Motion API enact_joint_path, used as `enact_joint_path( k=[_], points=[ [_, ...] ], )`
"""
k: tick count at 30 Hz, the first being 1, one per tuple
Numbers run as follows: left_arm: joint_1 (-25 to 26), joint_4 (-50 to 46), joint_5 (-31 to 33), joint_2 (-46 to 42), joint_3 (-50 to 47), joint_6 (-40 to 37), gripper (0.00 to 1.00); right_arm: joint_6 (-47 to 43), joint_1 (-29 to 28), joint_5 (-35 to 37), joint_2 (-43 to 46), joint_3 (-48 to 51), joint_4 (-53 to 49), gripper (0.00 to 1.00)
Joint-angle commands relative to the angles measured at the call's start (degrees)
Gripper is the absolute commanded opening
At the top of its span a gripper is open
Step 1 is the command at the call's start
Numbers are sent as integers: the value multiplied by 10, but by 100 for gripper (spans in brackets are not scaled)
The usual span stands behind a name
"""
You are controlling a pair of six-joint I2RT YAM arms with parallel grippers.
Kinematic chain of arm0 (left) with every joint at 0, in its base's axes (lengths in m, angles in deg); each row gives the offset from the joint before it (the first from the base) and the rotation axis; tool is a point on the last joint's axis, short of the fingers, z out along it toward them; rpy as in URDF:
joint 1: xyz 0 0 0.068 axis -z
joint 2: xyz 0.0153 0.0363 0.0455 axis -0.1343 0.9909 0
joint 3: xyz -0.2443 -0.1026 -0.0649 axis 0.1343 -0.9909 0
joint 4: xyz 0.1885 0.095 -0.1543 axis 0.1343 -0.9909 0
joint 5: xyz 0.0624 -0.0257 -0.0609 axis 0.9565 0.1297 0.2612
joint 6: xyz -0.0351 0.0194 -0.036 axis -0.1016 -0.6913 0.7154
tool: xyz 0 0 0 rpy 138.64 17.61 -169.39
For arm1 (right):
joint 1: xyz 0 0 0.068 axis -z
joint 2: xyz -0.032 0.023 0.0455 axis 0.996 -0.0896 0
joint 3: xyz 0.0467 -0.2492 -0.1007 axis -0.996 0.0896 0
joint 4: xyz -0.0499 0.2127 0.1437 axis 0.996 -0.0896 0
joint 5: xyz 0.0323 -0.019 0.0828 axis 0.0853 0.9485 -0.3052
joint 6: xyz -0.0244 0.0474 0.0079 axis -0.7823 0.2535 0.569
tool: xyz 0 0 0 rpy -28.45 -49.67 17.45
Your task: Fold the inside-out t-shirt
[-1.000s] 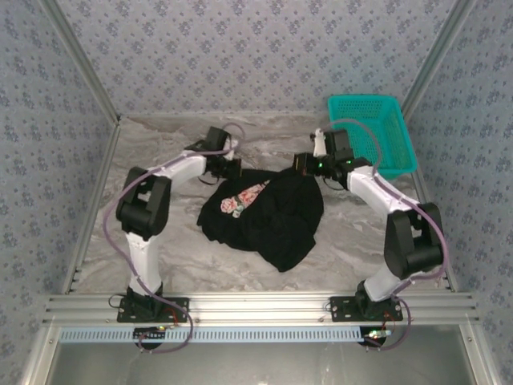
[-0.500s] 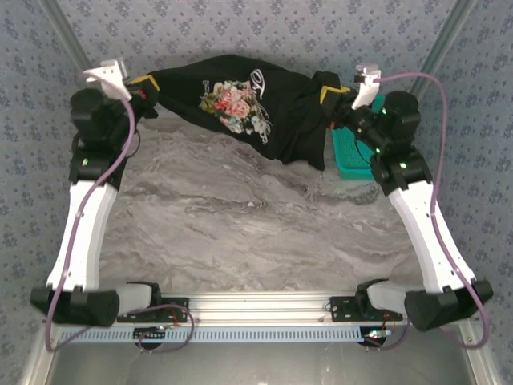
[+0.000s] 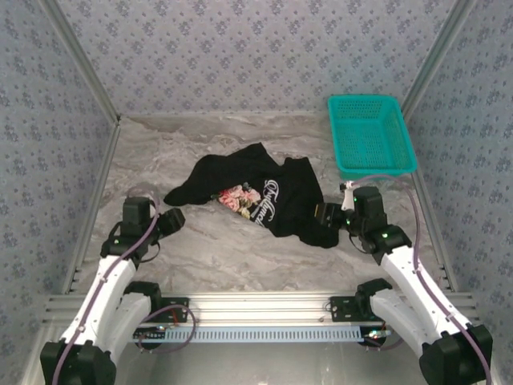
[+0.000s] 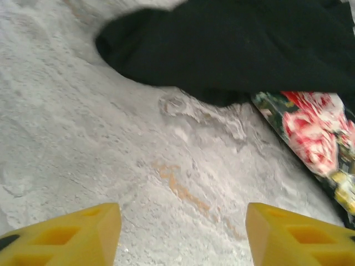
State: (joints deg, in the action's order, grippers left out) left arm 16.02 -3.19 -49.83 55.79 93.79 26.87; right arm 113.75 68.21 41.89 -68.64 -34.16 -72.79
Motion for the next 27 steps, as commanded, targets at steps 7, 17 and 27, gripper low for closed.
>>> enact_joint_path(
  k=[7, 17, 27],
  points=[
    [224, 159, 22, 355, 248, -104, 74, -19, -56, 65, -268, -141, 33, 62],
    [249, 66, 36, 702, 565, -150, 78, -2, -28, 45, -380, -177, 45, 72],
    [224, 19, -28, 848, 720, -174, 38, -7, -15, -45, -494, -213, 159, 23]
  ],
)
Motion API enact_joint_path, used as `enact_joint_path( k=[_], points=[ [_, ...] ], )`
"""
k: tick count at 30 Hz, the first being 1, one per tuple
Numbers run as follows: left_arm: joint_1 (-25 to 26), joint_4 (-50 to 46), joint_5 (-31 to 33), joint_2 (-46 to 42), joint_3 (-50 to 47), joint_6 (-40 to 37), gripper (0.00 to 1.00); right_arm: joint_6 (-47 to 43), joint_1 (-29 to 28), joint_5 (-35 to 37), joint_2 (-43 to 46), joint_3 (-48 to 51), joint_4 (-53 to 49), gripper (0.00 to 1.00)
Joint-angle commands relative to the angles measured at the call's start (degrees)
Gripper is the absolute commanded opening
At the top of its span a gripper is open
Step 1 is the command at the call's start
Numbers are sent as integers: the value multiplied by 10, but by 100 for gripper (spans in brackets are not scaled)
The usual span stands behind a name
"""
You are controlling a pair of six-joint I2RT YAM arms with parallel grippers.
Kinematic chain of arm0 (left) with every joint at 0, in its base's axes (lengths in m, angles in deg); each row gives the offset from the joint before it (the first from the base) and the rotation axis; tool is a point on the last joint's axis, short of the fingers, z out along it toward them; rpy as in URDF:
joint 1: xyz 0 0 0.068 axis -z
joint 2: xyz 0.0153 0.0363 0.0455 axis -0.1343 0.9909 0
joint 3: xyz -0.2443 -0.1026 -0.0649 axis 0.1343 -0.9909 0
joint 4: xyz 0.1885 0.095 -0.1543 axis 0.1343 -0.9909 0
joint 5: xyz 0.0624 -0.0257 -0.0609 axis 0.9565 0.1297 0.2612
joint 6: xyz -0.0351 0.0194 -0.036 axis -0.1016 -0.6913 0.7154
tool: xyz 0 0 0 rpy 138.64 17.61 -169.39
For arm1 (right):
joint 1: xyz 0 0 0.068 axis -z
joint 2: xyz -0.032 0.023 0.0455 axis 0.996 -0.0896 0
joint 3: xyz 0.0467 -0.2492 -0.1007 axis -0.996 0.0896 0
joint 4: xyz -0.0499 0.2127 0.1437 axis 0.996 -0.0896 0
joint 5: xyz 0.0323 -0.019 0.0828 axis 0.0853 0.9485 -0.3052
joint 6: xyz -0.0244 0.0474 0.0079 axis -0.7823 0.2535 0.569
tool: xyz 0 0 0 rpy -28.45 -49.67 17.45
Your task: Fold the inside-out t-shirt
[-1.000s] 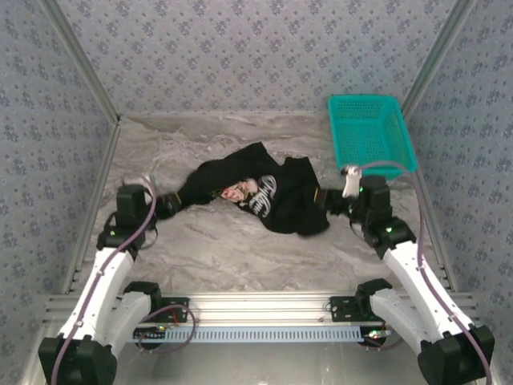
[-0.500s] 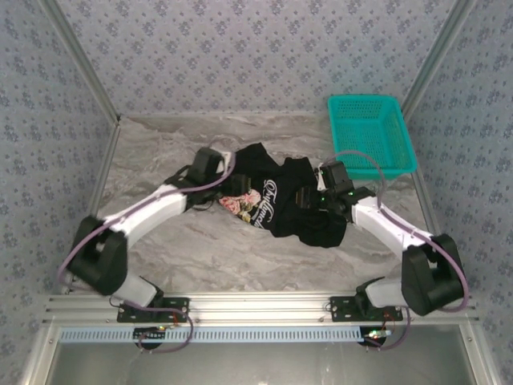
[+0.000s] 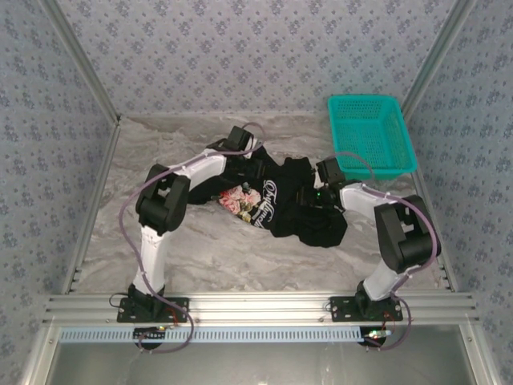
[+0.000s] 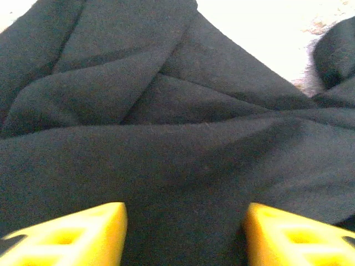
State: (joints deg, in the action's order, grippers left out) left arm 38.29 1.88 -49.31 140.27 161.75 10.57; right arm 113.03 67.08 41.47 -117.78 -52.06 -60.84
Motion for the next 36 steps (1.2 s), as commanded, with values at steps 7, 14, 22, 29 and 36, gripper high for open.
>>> enact_joint_path(
  k=[7, 14, 22, 29, 36],
  points=[
    [-46, 52, -23, -189, -84, 0, 4, -75, 2, -10, 98, -92, 24, 0],
    [-75, 121, -15, -450, -264, 1, 2, -130, 0, -26, 219, -128, -6, 0],
    [-44, 29, -17, -700, -603, 85, 6, 34, -34, 6, 398, 108, -148, 7],
    [-28, 33, -38, -765, -707, 147, 41, 114, -62, 124, 461, 207, -139, 38],
    [35, 85, -3, -638, -595, 56, 65, 28, -165, 120, 313, 104, -67, 47]
  ],
)
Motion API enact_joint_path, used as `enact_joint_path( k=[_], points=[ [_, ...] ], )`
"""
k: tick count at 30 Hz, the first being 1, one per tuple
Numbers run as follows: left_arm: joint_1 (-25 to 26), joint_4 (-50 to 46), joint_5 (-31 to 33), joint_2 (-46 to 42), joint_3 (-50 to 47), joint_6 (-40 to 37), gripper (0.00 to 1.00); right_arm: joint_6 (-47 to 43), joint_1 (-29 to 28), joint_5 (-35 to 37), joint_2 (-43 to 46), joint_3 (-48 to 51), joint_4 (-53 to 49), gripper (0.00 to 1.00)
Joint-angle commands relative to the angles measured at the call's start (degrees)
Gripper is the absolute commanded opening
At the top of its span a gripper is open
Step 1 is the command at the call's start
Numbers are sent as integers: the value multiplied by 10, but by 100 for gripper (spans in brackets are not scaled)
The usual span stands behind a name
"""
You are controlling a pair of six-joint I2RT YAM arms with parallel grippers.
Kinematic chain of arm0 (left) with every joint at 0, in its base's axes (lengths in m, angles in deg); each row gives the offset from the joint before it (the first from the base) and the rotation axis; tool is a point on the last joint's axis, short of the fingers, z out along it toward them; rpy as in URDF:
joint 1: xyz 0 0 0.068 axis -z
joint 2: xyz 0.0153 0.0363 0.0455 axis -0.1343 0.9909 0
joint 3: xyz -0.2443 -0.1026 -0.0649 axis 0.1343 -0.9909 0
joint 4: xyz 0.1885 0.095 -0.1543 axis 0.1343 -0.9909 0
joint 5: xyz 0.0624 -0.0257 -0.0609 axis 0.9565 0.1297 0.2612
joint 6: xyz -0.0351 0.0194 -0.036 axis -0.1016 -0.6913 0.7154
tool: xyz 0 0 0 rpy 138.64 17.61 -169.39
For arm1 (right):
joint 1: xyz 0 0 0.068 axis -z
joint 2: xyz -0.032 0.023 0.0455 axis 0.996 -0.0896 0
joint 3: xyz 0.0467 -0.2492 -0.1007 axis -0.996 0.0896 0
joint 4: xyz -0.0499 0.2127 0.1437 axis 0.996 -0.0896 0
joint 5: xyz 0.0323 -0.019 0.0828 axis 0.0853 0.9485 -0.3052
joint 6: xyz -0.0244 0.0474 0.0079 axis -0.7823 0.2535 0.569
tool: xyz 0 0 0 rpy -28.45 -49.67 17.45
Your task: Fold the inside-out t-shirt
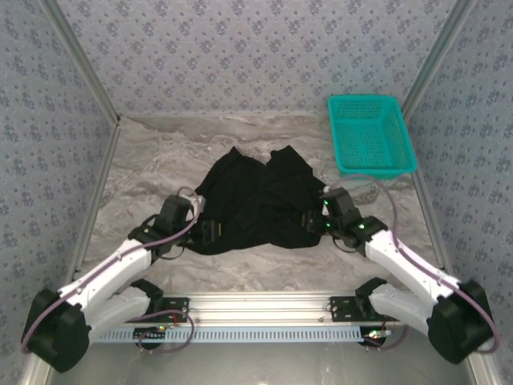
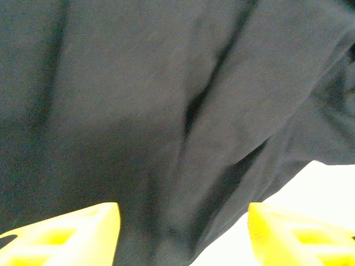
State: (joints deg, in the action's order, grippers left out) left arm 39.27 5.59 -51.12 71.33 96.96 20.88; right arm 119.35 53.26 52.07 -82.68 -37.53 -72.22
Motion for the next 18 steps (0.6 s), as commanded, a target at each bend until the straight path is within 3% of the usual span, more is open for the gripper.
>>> enact_joint_path(
  k=[1, 6, 12, 15, 18],
  points=[
    [42, 55, 20, 88, 77, -71, 66, -37, -31, 12, -65, -54, 52, 48],
    [119, 62, 52, 273, 208, -175, 71, -27, -10, -43, -130, -77, 50, 49],
    [159, 62, 82, 427, 330, -236, 73, -19, 50, -83, -102, -53, 50, 49],
    [160, 70, 89, 473, 373, -240, 62, -23, 58, -101, -95, -40, 55, 49],
    [157, 70, 92, 502, 403, -237, 39, -36, 58, -115, -91, -23, 74, 49]
  ],
)
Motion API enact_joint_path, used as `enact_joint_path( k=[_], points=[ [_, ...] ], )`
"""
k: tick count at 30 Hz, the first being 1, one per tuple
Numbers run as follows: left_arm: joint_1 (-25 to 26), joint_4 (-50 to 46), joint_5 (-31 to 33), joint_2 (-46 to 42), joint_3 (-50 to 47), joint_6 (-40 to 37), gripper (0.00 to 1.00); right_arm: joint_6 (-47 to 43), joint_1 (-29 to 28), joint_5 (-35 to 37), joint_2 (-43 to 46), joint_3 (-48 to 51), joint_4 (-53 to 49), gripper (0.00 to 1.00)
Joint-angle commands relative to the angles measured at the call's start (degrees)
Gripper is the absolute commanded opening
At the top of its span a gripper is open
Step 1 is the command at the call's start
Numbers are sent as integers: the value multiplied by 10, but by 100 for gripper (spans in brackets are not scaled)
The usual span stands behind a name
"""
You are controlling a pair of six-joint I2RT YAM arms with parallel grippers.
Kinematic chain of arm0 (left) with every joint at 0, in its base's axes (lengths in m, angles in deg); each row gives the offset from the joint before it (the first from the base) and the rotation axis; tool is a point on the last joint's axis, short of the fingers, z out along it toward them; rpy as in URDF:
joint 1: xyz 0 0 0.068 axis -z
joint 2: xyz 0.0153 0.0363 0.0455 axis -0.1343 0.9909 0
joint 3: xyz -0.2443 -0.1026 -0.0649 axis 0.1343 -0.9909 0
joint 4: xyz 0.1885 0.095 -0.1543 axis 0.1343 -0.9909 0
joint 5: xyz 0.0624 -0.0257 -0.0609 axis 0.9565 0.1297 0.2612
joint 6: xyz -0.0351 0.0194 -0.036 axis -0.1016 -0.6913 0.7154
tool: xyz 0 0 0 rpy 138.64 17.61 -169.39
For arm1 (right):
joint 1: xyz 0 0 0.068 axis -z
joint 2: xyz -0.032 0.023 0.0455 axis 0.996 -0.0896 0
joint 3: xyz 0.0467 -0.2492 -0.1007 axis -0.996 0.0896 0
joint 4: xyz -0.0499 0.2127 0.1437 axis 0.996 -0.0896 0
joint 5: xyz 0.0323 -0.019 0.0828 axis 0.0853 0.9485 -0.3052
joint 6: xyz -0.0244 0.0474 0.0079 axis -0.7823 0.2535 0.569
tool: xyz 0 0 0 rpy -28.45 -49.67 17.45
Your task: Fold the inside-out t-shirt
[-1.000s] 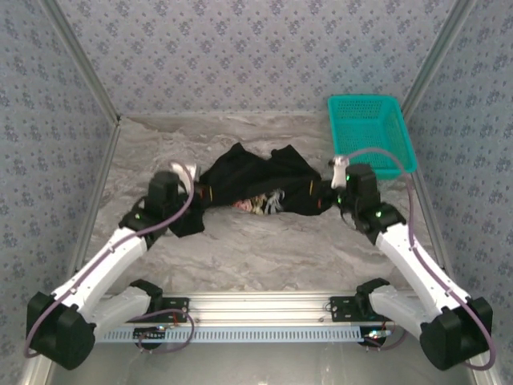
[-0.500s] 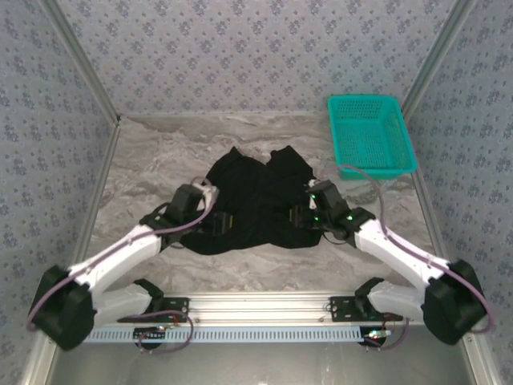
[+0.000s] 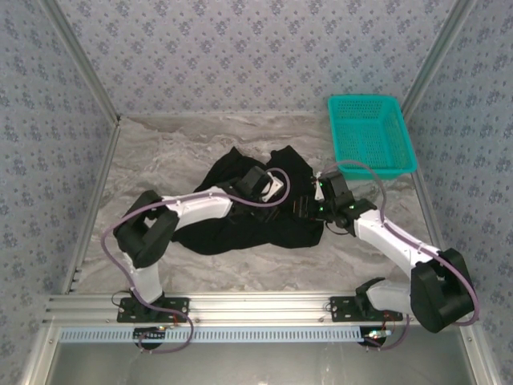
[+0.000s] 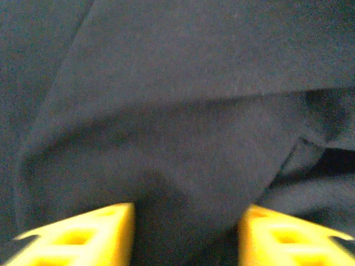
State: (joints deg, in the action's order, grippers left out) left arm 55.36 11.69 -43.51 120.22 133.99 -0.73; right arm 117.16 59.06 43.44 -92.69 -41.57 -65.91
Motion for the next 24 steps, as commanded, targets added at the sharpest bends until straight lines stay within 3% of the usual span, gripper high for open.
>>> enact_joint_path(
  k=[1, 3, 6, 9, 14, 24],
  points=[
    [-7, 7, 5, 18, 41, -19, 32, -17, 0, -33, 12, 23, 12, 49],
    [-17, -1, -19, 18, 51, -8, 17, -27, 0, -38, 21, 32, 14, 50],
    [-37, -19, -90, -11, 53, 5, 5, -43, 1, -37, 31, 32, 19, 50],
    [-60, -42, -193, -48, 51, 22, 3, -54, 1, -57, 24, 29, 46, 51],
    [-78, -42, -288, -82, 26, 52, 2, -58, -5, -73, -16, 12, 77, 59],
    [-78, -2, -344, -132, -24, 61, 1, -67, -12, -89, -60, -3, 162, 70]
  ],
)
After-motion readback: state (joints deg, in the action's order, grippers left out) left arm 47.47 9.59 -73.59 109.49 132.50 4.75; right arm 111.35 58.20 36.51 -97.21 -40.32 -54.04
